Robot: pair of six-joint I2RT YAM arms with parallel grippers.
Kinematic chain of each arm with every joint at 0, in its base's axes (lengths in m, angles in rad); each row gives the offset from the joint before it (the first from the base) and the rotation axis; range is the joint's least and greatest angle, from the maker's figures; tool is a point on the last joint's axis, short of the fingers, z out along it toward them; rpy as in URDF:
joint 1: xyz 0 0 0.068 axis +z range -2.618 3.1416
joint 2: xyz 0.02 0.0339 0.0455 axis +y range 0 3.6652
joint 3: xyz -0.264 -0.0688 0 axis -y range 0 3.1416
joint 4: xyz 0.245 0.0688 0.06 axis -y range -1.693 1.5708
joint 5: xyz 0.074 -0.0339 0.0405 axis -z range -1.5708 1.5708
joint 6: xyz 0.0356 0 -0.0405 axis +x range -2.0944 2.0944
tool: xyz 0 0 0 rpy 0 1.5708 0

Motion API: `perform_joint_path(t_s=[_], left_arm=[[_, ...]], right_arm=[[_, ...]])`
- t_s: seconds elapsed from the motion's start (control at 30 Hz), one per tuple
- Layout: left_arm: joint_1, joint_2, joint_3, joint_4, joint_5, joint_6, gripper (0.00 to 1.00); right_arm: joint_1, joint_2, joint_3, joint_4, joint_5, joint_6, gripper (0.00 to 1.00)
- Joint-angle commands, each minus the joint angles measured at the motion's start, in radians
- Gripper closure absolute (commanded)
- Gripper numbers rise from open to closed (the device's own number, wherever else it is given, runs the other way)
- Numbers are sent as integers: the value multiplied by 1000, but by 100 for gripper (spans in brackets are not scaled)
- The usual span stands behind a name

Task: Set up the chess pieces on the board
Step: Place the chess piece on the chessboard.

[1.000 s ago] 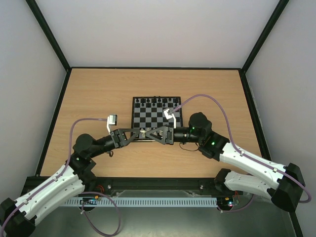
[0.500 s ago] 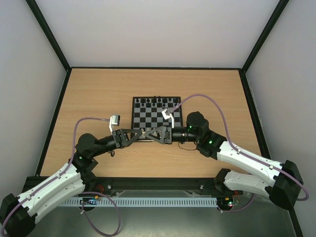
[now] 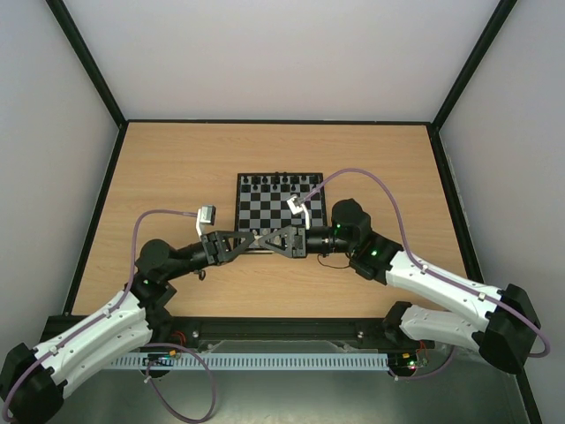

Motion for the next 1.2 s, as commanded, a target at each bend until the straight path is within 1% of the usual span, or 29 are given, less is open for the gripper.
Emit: perform_joint_path(t_s=[0.0,0.23,0.4,0.47,0.5,0.53,0.6,0.67,0.7,0.8,0.93,1.03,1.1,1.17], left_arm=[[6,3,-14,56,14,-2,76],[6,17,-18,62,22,-1,74],[6,18,-15,40,28,11,70],[6,16,-9,7,28,25,64],[6,10,-6,-11,24,34,58],[6,3,-2,-34,18,44,50],[7,-16,16,-104,-1,78,34],[14,-38,41,-185,-21,118,24],[20,-48,55,-223,-30,137,21],[54,-73,99,-334,-39,193,16],[99,-101,175,-465,-56,263,12],[116,-92,244,-587,-89,335,11],[119,-72,290,-698,-131,387,11],[118,-59,321,-772,-179,431,11]], right_arm=[[-2,5,28,42,-27,-6,81],[-2,15,39,32,-32,-11,89],[-2,15,57,-19,-16,-34,91],[-3,14,69,-55,-5,-50,91],[-3,13,76,-75,2,-58,91],[-3,12,87,-107,11,-72,91],[-3,9,108,-170,31,-95,92],[-3,7,128,-241,53,-118,92],[-3,6,135,-273,62,-130,93],[-3,1,161,-399,110,-169,93],[-4,8,191,-547,196,-218,93],[-3,37,228,-669,284,-260,93],[-4,71,263,-757,353,-285,93],[-4,112,295,-830,425,-323,93]])
